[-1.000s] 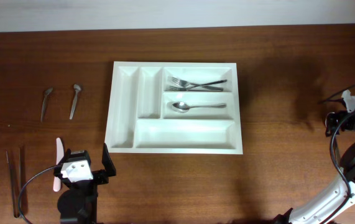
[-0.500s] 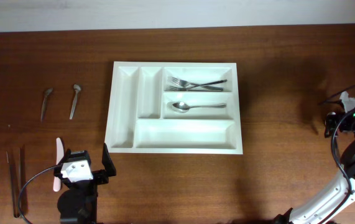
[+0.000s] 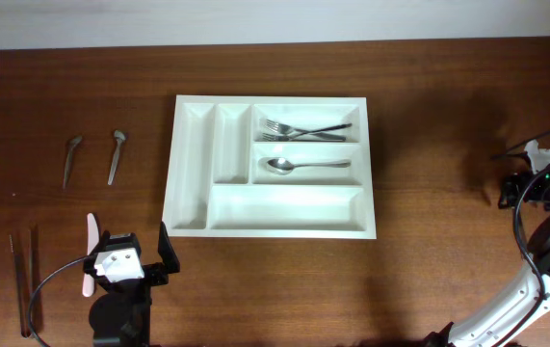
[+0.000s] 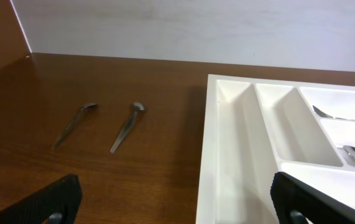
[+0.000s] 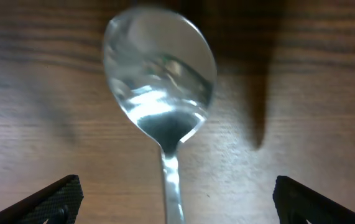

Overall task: Pack container
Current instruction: 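Lower the right gripper and grasp the last silver spoon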

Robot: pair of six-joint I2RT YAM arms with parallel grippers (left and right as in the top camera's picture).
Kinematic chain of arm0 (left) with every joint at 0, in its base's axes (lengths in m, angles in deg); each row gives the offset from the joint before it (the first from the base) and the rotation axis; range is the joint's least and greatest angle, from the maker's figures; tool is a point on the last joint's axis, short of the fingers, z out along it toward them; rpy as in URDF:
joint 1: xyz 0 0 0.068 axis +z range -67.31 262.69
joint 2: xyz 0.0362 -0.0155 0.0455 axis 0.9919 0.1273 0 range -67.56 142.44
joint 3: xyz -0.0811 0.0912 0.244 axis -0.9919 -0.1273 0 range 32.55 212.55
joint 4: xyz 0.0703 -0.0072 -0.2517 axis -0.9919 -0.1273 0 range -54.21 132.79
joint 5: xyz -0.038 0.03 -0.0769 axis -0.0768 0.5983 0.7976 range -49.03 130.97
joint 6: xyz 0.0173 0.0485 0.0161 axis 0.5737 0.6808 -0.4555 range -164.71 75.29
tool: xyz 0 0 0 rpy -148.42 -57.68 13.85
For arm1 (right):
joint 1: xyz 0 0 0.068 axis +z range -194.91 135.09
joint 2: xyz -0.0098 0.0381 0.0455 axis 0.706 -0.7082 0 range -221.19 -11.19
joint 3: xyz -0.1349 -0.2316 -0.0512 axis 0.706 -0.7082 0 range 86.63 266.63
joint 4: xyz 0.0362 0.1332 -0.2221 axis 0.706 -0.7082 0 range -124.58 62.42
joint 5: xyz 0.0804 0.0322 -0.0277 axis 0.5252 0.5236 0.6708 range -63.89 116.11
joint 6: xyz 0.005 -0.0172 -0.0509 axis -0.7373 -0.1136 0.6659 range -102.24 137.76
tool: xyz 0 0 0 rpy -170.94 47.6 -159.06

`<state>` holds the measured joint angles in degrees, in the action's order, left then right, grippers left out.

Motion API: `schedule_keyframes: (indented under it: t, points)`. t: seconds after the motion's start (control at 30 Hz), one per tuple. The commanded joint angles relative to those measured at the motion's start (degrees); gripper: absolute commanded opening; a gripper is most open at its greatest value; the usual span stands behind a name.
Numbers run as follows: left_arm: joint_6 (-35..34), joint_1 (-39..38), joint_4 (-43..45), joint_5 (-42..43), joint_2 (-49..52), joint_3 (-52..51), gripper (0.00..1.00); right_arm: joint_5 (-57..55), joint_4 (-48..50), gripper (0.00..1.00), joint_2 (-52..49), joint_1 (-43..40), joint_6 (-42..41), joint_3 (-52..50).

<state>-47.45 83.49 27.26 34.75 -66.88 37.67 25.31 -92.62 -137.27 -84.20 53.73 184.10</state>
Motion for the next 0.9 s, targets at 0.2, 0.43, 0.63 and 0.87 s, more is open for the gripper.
schedule_keyframes:
  t: [0.2, 0.43, 0.63, 0.87]
  points:
    - [0.7, -0.2, 0.1, 0.4, -0.4, -0.3, 0.99, 5.0, 0.3, 0.99, -1.0, -0.1, -0.4, -0.5]
    - [0.7, -0.2, 0.1, 0.4, -0.4, -0.3, 0.99, 0.2, -0.1, 0.99, -1.0, -0.1, -0.4, -0.5]
    - [0.7, -0.2, 0.1, 0.4, -0.4, -0.3, 0.99, 0.1, 0.2, 0.98, -1.0, -0.1, -0.4, -1.7]
    - [0.7, -0.2, 0.1, 0.4, -0.4, -0.3, 0.99, 0.1, 2.5, 0.99, -1.0, -0.1, -0.4, -6.4]
